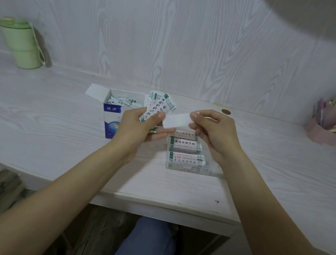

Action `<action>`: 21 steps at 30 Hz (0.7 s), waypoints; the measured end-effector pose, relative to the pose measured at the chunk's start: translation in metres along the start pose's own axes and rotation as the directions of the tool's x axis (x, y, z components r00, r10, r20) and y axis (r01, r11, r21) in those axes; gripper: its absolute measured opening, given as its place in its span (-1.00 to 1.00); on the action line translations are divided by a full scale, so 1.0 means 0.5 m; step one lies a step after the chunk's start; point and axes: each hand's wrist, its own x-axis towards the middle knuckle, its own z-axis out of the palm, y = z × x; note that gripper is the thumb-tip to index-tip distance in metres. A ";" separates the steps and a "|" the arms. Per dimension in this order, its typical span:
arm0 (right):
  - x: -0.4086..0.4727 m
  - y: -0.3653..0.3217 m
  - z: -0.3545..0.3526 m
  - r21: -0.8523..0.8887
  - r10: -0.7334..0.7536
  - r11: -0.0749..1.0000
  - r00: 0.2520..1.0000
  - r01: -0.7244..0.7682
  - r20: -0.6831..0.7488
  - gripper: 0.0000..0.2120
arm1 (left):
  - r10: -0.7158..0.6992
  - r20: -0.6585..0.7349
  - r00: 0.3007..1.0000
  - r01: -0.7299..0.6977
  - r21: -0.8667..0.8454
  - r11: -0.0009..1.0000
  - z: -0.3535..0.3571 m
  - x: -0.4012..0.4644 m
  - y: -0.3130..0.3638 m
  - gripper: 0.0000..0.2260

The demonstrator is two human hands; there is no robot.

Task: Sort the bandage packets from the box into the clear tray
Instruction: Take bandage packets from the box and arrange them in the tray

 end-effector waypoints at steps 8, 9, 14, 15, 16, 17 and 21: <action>0.050 -0.005 -0.035 -0.134 -0.079 0.988 0.997 0.078 -0.003 -0.91 | 0.109 -0.081 0.991 -0.107 0.026 0.994 -0.004 0.018 0.015 -0.84; 0.058 0.000 -0.039 -0.258 -0.104 0.961 0.994 0.098 -0.011 -0.84 | 0.103 -0.073 0.992 -0.102 0.017 0.995 -0.003 0.019 0.017 -0.84; 0.090 0.026 -0.041 -0.714 -0.145 0.690 0.989 0.121 0.028 -0.86 | 0.104 -0.053 0.993 -0.101 0.042 0.994 -0.002 0.025 0.025 -0.90; 0.094 0.031 -0.038 -0.754 -0.154 0.641 0.987 0.141 0.054 -0.87 | 0.096 -0.051 0.994 -0.094 0.038 0.995 -0.003 0.027 0.025 -0.89; 0.098 0.035 -0.033 -0.792 -0.163 0.587 0.983 0.166 0.085 -0.86 | 0.087 -0.047 0.995 -0.086 0.034 0.996 -0.004 0.028 0.025 -0.88; 0.099 0.039 -0.027 -0.828 -0.162 0.529 0.980 0.186 0.117 -0.86 | 0.079 -0.041 0.996 -0.078 0.033 0.996 -0.004 0.029 0.024 -0.87; 0.102 0.052 -0.011 -0.914 -0.121 0.344 0.975 0.216 0.184 -0.88 | 0.062 -0.028 0.998 -0.061 0.047 0.997 -0.005 0.033 0.019 -0.82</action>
